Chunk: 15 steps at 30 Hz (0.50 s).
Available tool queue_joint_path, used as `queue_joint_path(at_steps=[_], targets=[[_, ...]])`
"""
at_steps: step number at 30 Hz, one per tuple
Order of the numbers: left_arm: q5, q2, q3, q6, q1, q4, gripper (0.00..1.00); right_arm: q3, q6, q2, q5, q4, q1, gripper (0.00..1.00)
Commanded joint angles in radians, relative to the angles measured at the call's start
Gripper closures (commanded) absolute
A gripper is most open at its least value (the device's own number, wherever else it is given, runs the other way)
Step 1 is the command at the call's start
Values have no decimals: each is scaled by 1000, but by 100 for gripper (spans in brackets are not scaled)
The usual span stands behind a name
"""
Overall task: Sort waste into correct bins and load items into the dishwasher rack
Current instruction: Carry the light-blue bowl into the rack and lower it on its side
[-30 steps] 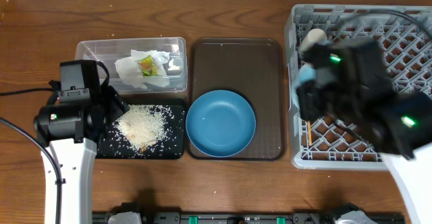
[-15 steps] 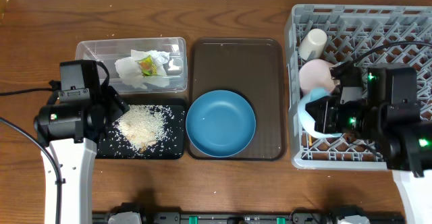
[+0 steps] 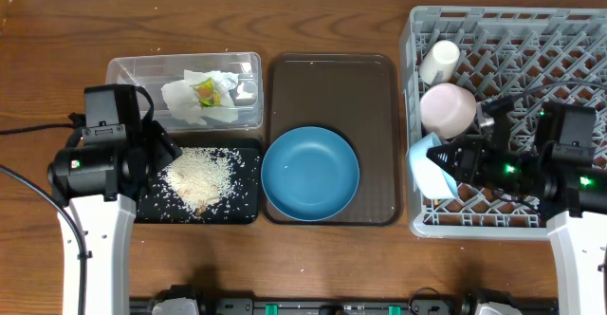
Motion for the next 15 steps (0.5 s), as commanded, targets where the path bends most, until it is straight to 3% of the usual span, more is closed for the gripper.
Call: queue_joint_path(at_steps=[1, 9, 15], targets=[[-12, -2, 20, -2, 5, -3, 9, -32, -41, 0, -138, 21, -49, 99], [-12, -2, 20, -2, 5, -3, 9, -122, 31, 0, -154, 123, -138, 99], [-12, -2, 20, -2, 5, -3, 9, -210, 34, 0, -287, 217, -222, 99]])
